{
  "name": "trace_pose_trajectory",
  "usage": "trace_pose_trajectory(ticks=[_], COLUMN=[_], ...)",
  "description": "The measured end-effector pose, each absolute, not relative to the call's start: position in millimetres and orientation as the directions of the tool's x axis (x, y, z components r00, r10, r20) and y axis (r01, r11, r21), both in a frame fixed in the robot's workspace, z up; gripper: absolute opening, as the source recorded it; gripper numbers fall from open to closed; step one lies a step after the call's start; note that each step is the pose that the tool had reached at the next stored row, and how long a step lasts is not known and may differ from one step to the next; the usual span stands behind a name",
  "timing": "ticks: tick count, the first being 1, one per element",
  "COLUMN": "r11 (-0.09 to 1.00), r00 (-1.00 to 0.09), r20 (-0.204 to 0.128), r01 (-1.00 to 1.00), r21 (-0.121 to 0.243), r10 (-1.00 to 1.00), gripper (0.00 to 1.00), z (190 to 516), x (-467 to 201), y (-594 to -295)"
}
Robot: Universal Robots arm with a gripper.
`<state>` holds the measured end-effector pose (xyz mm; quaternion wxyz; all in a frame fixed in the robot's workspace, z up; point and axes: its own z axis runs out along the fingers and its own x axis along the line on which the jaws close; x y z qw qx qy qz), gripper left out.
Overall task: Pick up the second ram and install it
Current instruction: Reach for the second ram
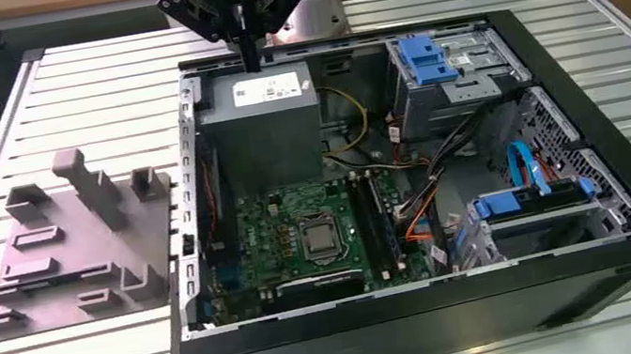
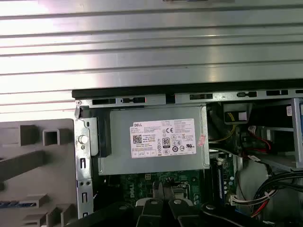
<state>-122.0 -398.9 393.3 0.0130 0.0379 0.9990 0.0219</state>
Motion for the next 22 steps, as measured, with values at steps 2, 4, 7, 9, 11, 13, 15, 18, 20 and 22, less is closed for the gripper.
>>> trace_pose_trajectory(ticks=[2,4,7,9,11,13,15,18,20,22], r11=[0.996,0.996,0.996,0.996,0.996,0.996,0.996,0.996,0.996,0.996], r00=[-0.997,-0.997,-0.997,-0.997,-0.997,-0.997,-0.997,-0.997,-0.997,-0.997], r20=[-0.024,-0.024,-0.024,-0.024,-0.025,-0.025,-0.025,-0.025,-0.025,-0.025], r01=[0.075,0.075,0.075,0.075,0.075,0.075,0.075,0.075,0.075,0.075], r21=[0.045,0.045,0.045,0.045,0.045,0.045,0.045,0.045,0.045,0.045], r10=[0.076,0.076,0.076,0.076,0.076,0.076,0.076,0.076,0.076,0.076], gripper=[0.11,0.11,0.11,0.11,0.11,0.11,0.11,0.11,0.11,0.11], z=[393,393,393,393,393,393,393,393,393,393], x=[-122,-123,-135,-144,-154,-162,-171,-185,-194,-203], y=[-399,-399,-399,-399,-399,-399,-399,-399,-399,-399])
